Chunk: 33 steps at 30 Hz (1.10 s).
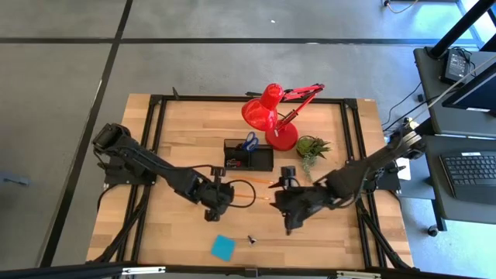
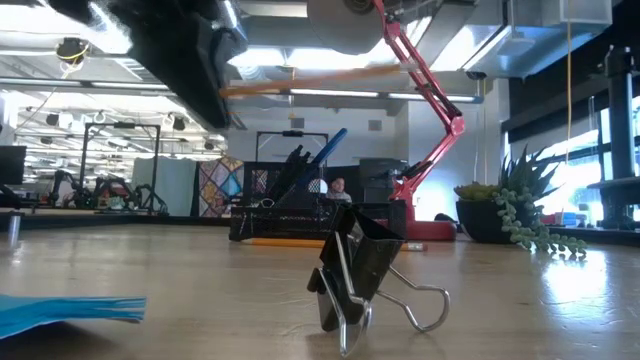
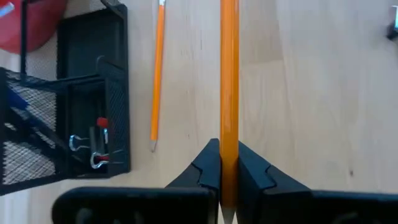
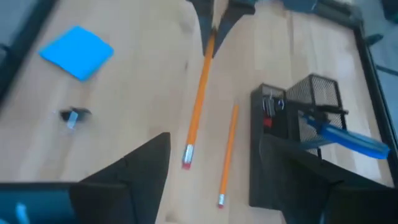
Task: Pick and place office supplies into organizer
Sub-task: Put the bottom orange pencil into the black desk organizer
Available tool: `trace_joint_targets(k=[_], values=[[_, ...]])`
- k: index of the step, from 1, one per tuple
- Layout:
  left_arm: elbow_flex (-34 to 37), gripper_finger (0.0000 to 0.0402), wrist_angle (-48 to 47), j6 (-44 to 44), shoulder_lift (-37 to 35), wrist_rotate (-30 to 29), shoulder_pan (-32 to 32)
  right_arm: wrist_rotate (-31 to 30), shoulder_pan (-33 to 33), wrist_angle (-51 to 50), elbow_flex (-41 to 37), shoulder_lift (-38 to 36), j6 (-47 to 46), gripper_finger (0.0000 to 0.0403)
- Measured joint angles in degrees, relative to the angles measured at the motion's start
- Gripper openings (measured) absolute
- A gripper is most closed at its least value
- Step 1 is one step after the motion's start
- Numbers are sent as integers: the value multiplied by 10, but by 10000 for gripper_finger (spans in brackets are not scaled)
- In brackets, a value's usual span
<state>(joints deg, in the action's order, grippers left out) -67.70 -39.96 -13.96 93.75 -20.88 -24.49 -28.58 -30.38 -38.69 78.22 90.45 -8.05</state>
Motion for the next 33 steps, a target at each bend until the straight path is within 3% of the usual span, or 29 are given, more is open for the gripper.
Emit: trace_joint_targets(k=[7,11,15,21,33], values=[[107,12,126,13,-129,4,19,-33,-27,0,0,-29,-9,252],[206,12,253,18,-210,14,37,-36,-30,0,0,-26,-7,252],[308,12,420,30,-254,29,53,-80,-29,3,0,-25,4,252],[418,12,664,74,-257,74,59,-93,-29,55,0,-25,88,252],[455,12,861,191,-191,89,59,-94,37,301,0,9,174,252]])
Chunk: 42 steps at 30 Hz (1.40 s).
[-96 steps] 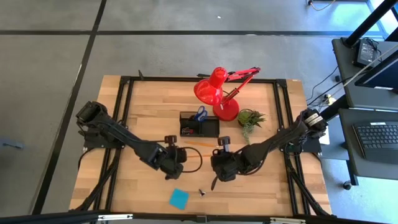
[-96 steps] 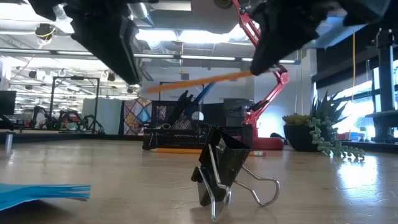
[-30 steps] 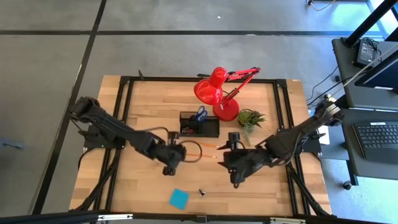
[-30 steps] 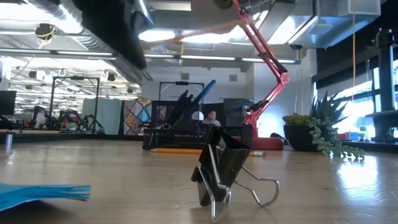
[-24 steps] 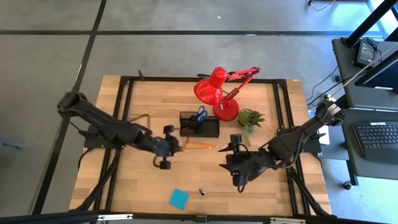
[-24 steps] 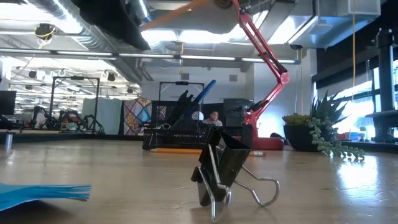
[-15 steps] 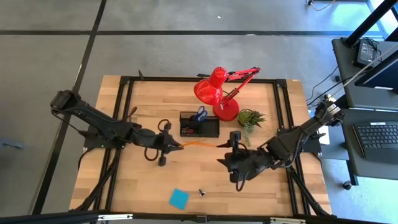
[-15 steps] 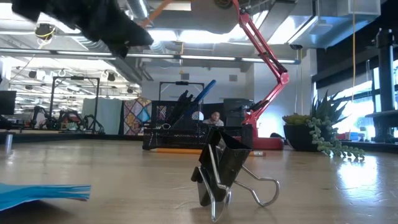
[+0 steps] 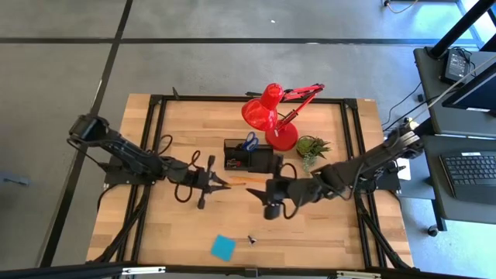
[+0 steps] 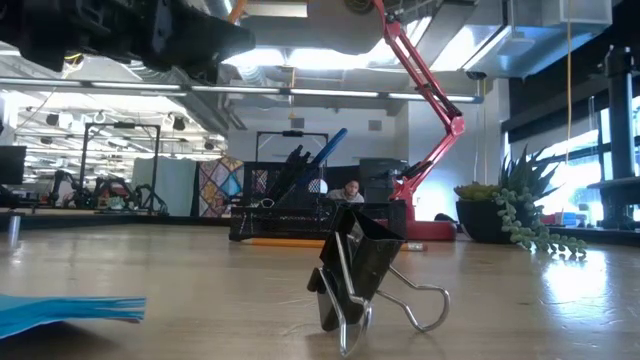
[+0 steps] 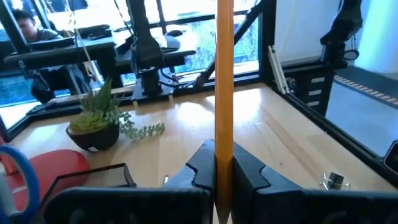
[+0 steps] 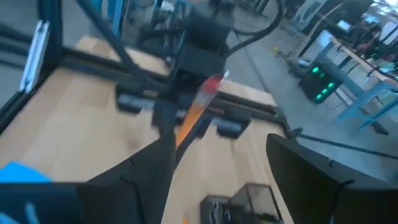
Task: Pick and place office supplies into organizer
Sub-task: Put the bottom orange pencil into the black desk organizer
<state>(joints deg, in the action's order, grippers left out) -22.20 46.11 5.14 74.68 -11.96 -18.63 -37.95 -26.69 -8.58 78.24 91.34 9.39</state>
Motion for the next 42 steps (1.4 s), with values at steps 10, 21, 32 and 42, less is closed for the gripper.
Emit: trace_joint_targets(k=[10,21,32,42], values=[[0,12,18,8,18,1,0,35,14,85,0,36,35,246],[0,12,22,12,18,1,0,52,14,88,0,37,32,147],[0,14,20,12,18,2,0,82,14,85,0,37,44,25],[0,101,-15,-6,18,10,0,79,17,81,0,37,53,22]])
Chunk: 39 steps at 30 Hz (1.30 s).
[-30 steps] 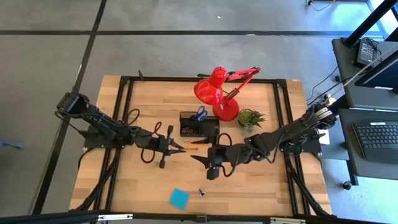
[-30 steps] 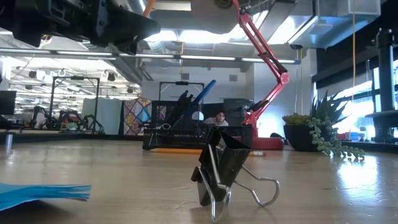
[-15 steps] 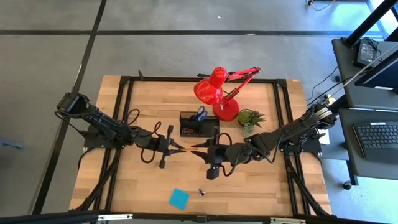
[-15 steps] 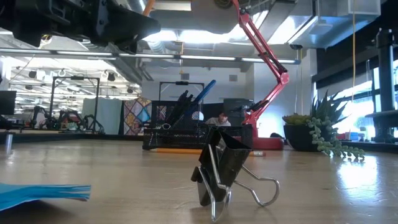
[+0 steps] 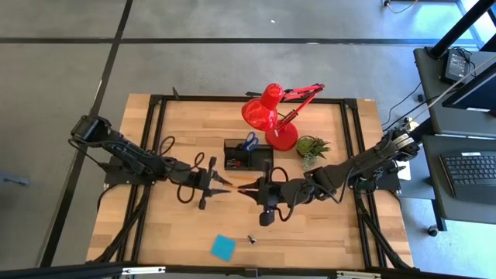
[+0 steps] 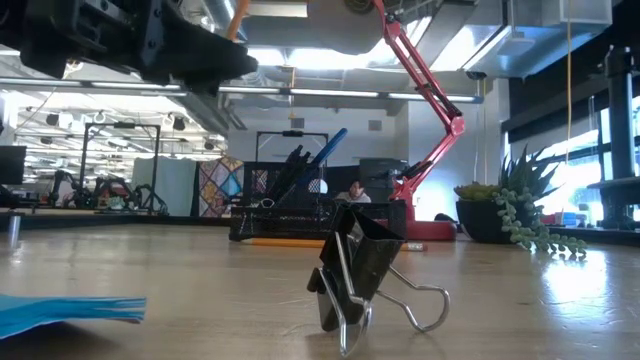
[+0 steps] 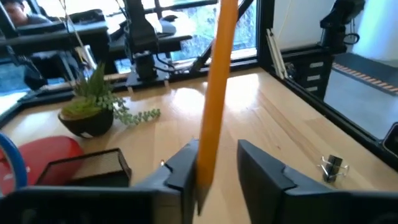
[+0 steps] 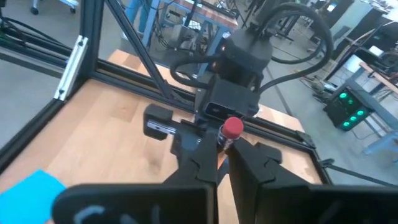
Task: Pick and place office supplies into organizer
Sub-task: Put the bottom orange pencil into the black desk organizer
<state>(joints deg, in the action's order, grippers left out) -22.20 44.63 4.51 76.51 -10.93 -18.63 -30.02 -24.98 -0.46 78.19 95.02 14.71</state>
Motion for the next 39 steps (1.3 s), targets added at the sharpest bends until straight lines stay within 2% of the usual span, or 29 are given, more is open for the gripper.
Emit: trace_joint_targets(k=[4,10,15,23,28,36,39], values=[[0,138,-20,-23,0,-8,0,-8,8,-9,0,0,4,22],[0,168,-94,-30,-8,-81,0,-15,18,-43,0,0,-14,22],[0,174,-181,-83,-47,-91,0,-21,31,-100,0,0,-49,22],[0,168,-360,-185,-137,-149,0,-3,67,-124,0,-3,-46,22],[0,164,-371,-209,-153,-145,0,55,108,-127,0,-23,-57,22],[0,161,-377,-194,-153,-145,0,62,134,-115,-3,-37,-55,22],[0,159,-377,-194,-153,-145,0,68,144,-82,-35,-47,-54,22]])
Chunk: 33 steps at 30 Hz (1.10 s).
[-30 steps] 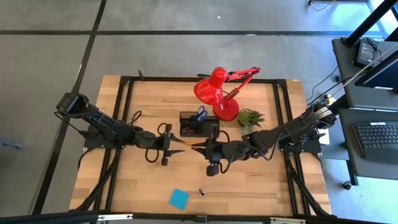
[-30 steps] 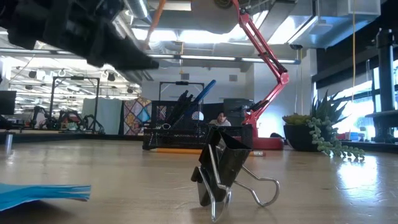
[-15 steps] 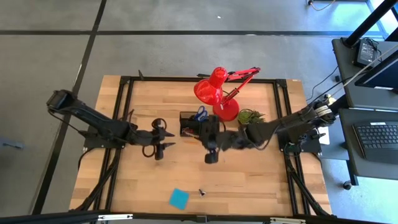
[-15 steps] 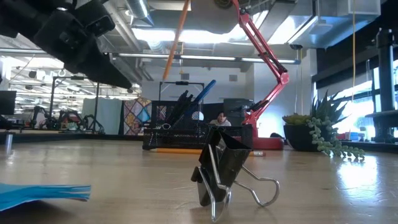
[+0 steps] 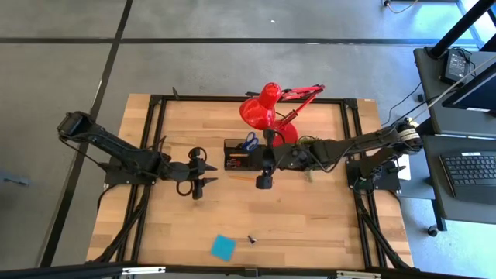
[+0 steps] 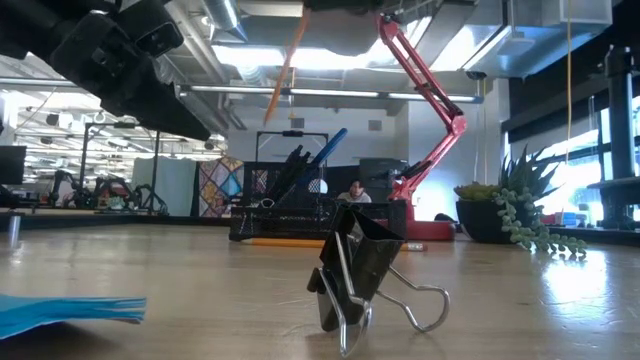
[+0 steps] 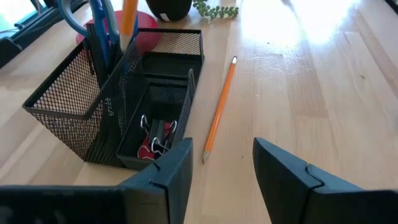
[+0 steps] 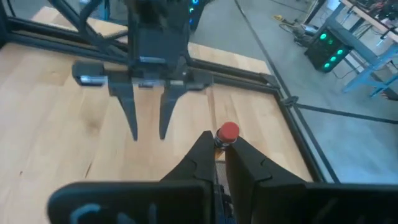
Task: Pick and place office supplies into organizer
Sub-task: Put the bottom orange pencil into the black desk organizer
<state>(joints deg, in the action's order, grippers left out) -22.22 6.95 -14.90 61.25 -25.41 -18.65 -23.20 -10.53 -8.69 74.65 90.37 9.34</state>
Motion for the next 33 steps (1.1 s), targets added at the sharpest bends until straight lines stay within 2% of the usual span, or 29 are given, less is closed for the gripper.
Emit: trace_joint_targets(k=[7,16,27,33], values=[[0,161,-23,-4,0,0,0,51,34,161,-136,-75,-4,22],[0,161,-32,-9,0,2,0,57,71,212,-254,-146,-51,22],[0,161,-38,6,0,-2,0,166,142,245,-282,-152,-95,22],[0,160,-38,11,0,-4,0,173,147,244,-282,-135,-104,22]])
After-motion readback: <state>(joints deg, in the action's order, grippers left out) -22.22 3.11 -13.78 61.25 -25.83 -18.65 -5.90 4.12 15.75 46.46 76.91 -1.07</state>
